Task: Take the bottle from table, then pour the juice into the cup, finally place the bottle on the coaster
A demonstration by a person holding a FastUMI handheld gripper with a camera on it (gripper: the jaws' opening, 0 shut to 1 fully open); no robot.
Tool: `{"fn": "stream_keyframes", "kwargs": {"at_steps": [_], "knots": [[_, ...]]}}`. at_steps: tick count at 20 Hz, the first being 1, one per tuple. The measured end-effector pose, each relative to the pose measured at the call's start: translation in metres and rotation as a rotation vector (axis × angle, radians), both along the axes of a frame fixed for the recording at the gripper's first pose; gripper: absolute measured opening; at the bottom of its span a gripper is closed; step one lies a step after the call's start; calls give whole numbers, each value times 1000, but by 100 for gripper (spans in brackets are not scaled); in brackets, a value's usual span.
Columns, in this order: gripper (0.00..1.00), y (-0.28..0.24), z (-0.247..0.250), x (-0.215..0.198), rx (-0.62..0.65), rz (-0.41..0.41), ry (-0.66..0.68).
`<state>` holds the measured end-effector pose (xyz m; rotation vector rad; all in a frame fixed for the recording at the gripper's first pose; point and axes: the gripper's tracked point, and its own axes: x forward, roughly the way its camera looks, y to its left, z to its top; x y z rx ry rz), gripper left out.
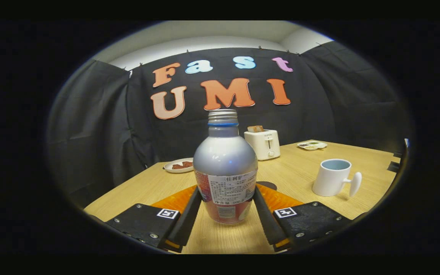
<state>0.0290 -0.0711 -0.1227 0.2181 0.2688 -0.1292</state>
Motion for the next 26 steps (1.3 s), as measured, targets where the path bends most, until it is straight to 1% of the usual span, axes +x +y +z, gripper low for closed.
{"fn": "stream_keyframes", "kwargs": {"at_steps": [3,5,11,14,18,22,23,24,26], "knots": [[76,-4,-5,1,55,-12,16],[76,-2,-5,1,117,-5,22],[76,-15,-13,2,295,-38,38],[76,-23,-14,3,386,-53,24],[76,-38,-15,1,503,-95,6],[76,-50,-12,8,656,-151,-30],[76,-54,-14,7,676,-165,-30],[74,-57,-20,7,695,-179,-21],[74,-63,-21,8,742,-197,-23]]}}
